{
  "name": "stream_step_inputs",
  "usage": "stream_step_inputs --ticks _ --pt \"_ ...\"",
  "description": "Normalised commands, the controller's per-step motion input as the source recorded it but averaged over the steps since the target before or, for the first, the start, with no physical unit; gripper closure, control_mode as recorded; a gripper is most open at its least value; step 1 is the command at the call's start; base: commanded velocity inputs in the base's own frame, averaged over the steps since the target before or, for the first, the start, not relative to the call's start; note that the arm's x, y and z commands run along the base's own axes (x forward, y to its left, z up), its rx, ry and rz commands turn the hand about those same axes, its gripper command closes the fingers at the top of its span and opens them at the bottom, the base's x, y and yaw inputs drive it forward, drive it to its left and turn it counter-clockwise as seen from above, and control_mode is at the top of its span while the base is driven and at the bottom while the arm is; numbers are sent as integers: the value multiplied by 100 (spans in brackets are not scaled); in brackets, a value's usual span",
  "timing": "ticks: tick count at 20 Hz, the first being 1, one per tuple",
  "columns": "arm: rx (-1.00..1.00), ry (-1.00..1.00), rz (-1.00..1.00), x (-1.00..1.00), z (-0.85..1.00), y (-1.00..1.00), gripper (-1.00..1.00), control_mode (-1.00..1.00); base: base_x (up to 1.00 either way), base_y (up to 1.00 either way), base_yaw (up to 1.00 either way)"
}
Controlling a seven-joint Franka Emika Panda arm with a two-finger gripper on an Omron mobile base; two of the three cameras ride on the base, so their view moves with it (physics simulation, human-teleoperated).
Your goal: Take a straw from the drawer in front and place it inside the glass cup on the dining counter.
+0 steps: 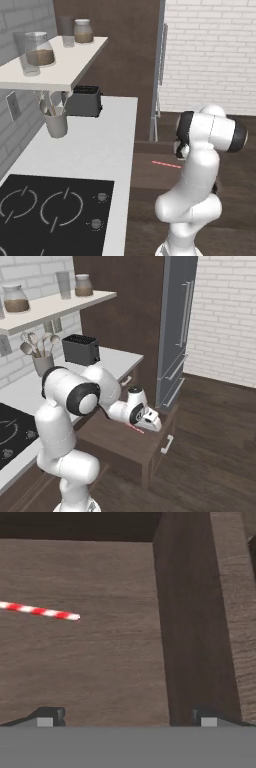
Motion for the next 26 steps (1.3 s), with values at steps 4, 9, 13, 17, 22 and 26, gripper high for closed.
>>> stream_step_inputs --ticks 4,9,13,17,22,26 --pt "0 0 21 7 59 100 -100 -100 0 0 0" --pt "-1 0 20 27 21 88 -100 -100 0 0 0" --pt "0 3 18 46 -2 16 -100 -100 0 0 0" --pt "0 6 14 58 -22 0 -100 -100 0 0 0" --pt "0 6 12 34 -34 0 -100 -100 0 0 0" --pt "1 1 12 11 -45 0 -100 -100 0 0 0"
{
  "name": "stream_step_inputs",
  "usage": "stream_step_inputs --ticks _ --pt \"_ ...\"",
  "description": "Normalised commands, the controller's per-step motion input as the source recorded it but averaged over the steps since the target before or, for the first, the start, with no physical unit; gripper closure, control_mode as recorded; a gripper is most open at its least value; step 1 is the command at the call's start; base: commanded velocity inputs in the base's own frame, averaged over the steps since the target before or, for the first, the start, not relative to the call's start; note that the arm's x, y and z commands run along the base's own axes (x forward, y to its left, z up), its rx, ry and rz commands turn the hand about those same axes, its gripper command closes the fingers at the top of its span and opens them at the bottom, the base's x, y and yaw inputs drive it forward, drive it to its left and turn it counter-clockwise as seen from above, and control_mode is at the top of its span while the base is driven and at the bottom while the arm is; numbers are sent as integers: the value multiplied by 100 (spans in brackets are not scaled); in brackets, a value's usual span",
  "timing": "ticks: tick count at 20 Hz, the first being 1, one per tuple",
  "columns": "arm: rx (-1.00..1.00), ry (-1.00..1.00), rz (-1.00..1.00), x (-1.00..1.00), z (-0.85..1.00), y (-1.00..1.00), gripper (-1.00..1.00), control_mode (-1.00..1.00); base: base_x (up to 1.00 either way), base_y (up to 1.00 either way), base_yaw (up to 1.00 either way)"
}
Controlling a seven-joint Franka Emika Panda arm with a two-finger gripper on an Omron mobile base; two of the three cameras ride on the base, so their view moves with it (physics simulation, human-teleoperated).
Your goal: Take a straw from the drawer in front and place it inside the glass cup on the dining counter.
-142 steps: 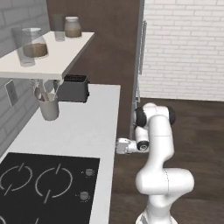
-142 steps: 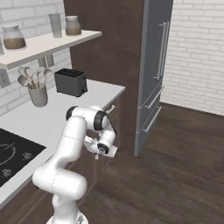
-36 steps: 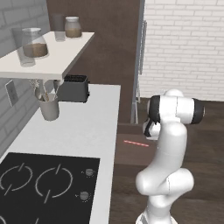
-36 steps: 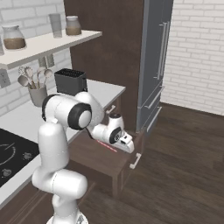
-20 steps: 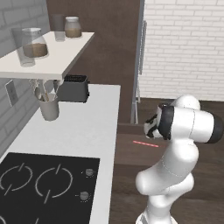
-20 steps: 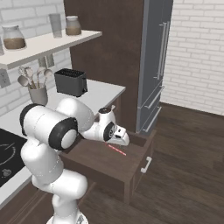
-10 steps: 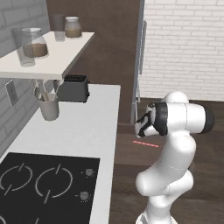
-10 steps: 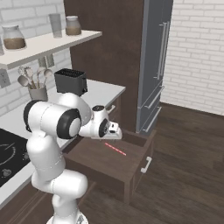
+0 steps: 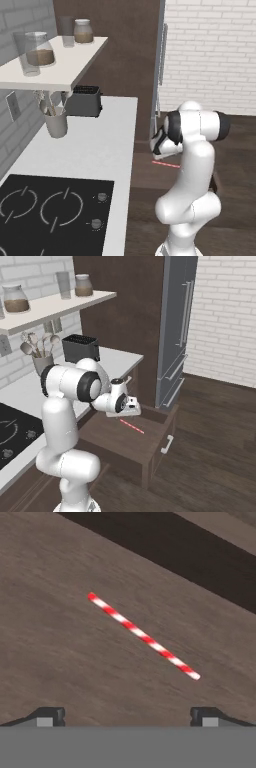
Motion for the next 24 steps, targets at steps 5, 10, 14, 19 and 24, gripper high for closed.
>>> stream_step_inputs --ticks 5,10,14,19,24 --pt "3 0 11 23 -42 -1 -100 -100 0 0 0" --pt "4 0 10 33 -32 -1 -100 -100 0 0 0" --pt "5 2 7 46 -28 -5 -100 -100 0 0 0" --pt "3 4 4 41 -31 -1 -100 -100 0 0 0" --pt "3 5 2 33 -31 0 -100 -100 0 0 0"
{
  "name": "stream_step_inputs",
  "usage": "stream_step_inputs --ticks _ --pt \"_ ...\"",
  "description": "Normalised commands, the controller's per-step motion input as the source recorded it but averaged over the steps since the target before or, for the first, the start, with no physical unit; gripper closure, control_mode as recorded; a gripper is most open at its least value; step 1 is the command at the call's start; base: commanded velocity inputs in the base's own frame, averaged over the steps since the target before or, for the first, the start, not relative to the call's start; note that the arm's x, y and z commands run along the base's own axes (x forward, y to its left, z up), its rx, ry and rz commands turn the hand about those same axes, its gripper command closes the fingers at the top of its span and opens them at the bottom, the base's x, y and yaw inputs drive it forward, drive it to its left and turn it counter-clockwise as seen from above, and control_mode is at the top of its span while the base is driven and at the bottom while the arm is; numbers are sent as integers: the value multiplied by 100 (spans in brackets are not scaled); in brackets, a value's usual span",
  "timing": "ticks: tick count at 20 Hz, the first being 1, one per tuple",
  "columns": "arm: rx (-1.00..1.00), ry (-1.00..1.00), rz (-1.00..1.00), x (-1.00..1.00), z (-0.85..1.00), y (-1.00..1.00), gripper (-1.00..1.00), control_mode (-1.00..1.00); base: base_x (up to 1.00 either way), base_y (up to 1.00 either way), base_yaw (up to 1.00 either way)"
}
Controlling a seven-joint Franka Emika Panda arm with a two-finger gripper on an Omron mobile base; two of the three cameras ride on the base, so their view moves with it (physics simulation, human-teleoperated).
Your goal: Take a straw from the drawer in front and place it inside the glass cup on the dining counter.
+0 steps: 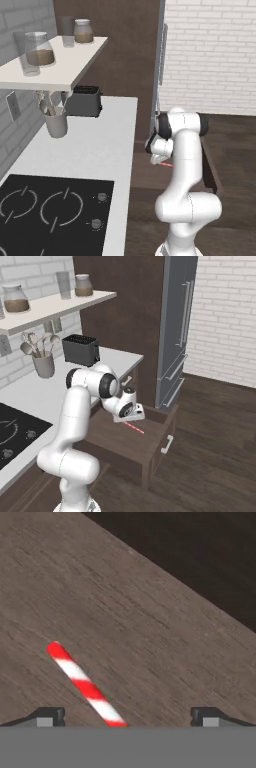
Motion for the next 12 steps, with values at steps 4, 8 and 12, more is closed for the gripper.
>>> stream_step_inputs --ticks 4,8,12 --pt "3 4 1 35 -26 0 -100 -100 0 0 0" --pt "1 6 0 15 -33 0 -100 -100 0 0 0" --pt "0 4 0 -6 -38 0 100 -100 0 0 0"
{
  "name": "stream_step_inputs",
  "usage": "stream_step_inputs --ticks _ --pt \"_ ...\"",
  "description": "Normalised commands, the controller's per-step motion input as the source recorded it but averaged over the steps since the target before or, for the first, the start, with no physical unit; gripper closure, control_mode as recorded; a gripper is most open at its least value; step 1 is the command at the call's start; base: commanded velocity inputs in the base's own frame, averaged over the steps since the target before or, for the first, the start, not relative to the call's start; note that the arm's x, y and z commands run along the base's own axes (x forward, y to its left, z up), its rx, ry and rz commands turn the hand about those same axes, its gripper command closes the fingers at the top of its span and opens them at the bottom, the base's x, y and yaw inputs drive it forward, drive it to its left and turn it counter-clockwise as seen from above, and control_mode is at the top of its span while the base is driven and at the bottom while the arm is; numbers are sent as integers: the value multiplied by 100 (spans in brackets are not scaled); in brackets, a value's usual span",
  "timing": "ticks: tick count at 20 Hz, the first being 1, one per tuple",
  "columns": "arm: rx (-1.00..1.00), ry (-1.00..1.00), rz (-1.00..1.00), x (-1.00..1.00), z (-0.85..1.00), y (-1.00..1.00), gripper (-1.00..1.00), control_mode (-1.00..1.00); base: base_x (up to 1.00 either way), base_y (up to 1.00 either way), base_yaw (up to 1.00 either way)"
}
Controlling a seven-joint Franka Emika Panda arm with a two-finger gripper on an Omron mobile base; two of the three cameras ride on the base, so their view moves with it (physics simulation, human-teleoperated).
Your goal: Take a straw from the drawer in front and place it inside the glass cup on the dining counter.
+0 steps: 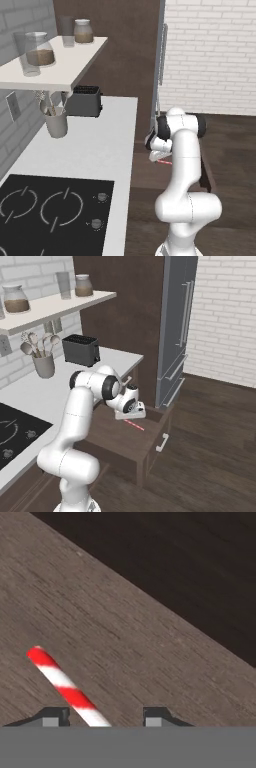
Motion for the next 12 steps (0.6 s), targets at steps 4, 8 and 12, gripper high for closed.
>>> stream_step_inputs --ticks 4,8,12 --pt "0 0 0 -26 -26 -1 100 -100 0 0 0" --pt "0 0 0 -46 -10 -11 100 -100 0 0 0" --pt "0 -1 0 -49 0 -12 100 -100 0 0 0"
